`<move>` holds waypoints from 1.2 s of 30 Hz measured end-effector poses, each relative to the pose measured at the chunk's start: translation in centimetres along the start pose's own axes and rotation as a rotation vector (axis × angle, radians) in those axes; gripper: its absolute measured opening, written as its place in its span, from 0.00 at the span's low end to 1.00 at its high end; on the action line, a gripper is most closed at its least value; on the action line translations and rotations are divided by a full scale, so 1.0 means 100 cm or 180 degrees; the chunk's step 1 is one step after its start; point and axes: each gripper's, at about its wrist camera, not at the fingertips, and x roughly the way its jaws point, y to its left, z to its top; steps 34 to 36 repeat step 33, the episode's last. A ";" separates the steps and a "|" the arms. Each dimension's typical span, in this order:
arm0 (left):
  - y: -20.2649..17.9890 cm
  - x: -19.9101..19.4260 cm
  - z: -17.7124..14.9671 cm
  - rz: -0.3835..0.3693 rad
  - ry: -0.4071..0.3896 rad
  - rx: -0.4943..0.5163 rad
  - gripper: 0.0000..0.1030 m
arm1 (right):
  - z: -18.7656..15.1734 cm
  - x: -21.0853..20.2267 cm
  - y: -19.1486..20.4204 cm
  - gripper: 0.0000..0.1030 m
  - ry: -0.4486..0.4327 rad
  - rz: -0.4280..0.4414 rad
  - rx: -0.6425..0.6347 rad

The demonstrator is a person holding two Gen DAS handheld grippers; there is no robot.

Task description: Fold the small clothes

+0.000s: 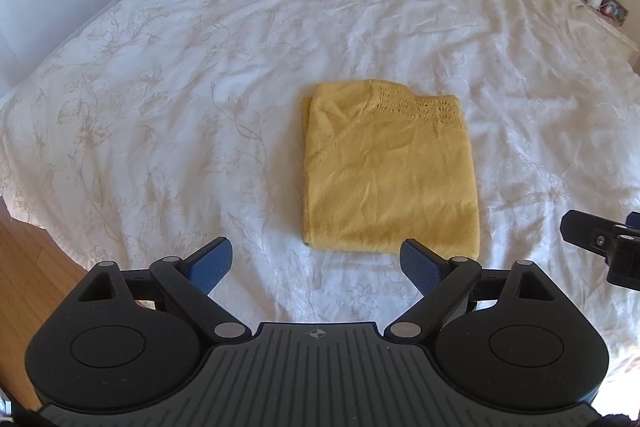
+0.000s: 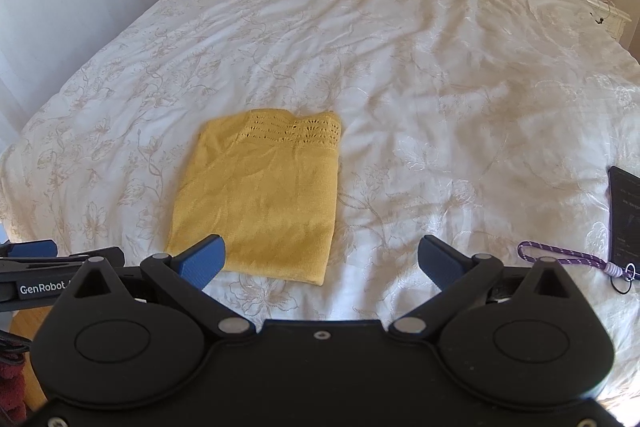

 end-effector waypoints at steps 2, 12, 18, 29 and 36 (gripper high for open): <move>0.000 0.001 0.000 0.0009 0.0008 0.0009 0.89 | 0.000 0.001 0.000 0.99 0.0011 -0.0033 0.0008; 0.002 0.005 0.001 0.0025 0.0047 0.0026 0.89 | 0.002 0.006 0.002 0.99 0.0068 -0.0093 0.0041; 0.005 0.008 0.001 0.0022 0.0071 0.0012 0.89 | 0.002 0.008 0.005 0.99 0.0091 -0.0080 0.0057; 0.007 0.009 0.001 0.0014 0.0079 -0.0010 0.89 | 0.001 0.012 0.010 0.99 0.0128 -0.0069 0.0099; 0.009 0.010 0.002 0.0006 0.0089 -0.0017 0.89 | 0.001 0.013 0.013 0.99 0.0138 -0.0066 0.0093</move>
